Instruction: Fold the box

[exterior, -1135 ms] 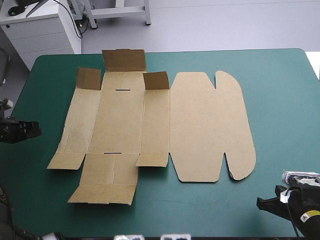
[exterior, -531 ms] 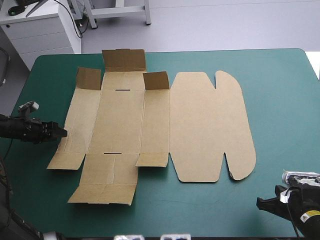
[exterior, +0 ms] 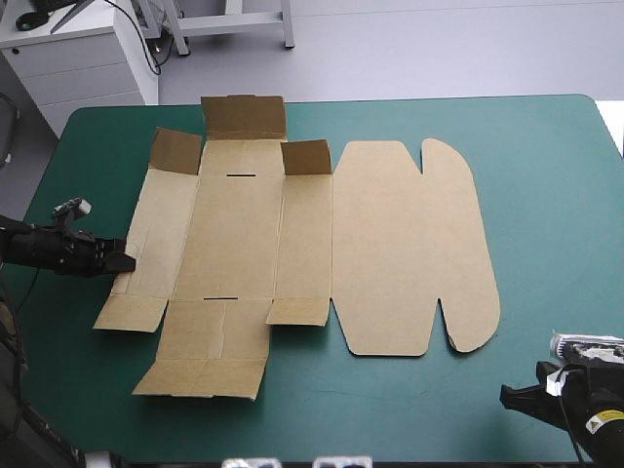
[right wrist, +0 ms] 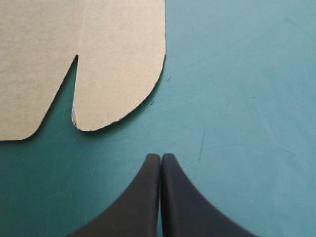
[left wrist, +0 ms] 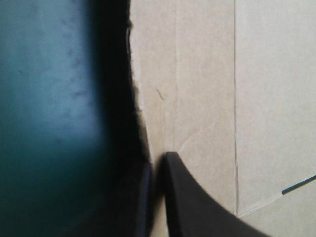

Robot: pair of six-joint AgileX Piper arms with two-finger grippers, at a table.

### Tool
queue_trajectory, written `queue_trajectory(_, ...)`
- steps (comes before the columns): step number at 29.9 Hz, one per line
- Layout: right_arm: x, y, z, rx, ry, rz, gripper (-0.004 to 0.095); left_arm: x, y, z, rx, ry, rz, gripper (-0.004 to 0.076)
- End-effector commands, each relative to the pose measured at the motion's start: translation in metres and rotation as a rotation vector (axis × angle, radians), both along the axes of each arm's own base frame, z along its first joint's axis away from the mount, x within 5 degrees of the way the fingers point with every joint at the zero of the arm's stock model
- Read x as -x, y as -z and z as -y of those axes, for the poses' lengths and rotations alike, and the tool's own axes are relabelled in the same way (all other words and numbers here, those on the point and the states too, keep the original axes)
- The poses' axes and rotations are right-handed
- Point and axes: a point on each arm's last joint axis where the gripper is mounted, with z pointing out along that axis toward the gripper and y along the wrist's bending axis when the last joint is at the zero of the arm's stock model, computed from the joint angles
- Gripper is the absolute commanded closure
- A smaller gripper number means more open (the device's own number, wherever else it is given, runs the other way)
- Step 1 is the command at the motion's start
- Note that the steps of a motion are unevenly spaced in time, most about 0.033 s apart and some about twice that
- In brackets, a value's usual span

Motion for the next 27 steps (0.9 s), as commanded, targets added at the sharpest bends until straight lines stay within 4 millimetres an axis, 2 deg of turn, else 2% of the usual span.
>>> queue_trajectory(1, -0.0039, -0.0136, 0.0003, 0.003, 0.004, 0.085, 0.0922, -0.0019, -0.0227, 0.0047, 0.011, -0.003, 0.067, 0.0731)
queue_trajectory(17, -0.0039, -0.0136, 0.0003, 0.003, 0.004, 0.085, 0.0922, 0.0039, -0.025, 0.0112, 0.053, 0.122, 0.076, 0.0731)
queue_trajectory(21, -0.0039, -0.0136, 0.0003, 0.003, 0.004, 0.085, 0.0922, 0.0069, -0.0257, 0.0135, 0.057, 0.205, 0.098, 0.0728)
queue_trajectory(24, -0.0039, -0.0136, 0.0003, 0.003, 0.004, 0.085, 0.0922, 0.0069, -0.0257, 0.0135, 0.057, 0.205, 0.098, 0.0681)
queue_trajectory(27, -0.0039, -0.0136, 0.0003, 0.003, 0.004, 0.085, 0.0922, 0.0069, -0.0257, 0.0135, 0.057, 0.205, 0.098, 0.057)
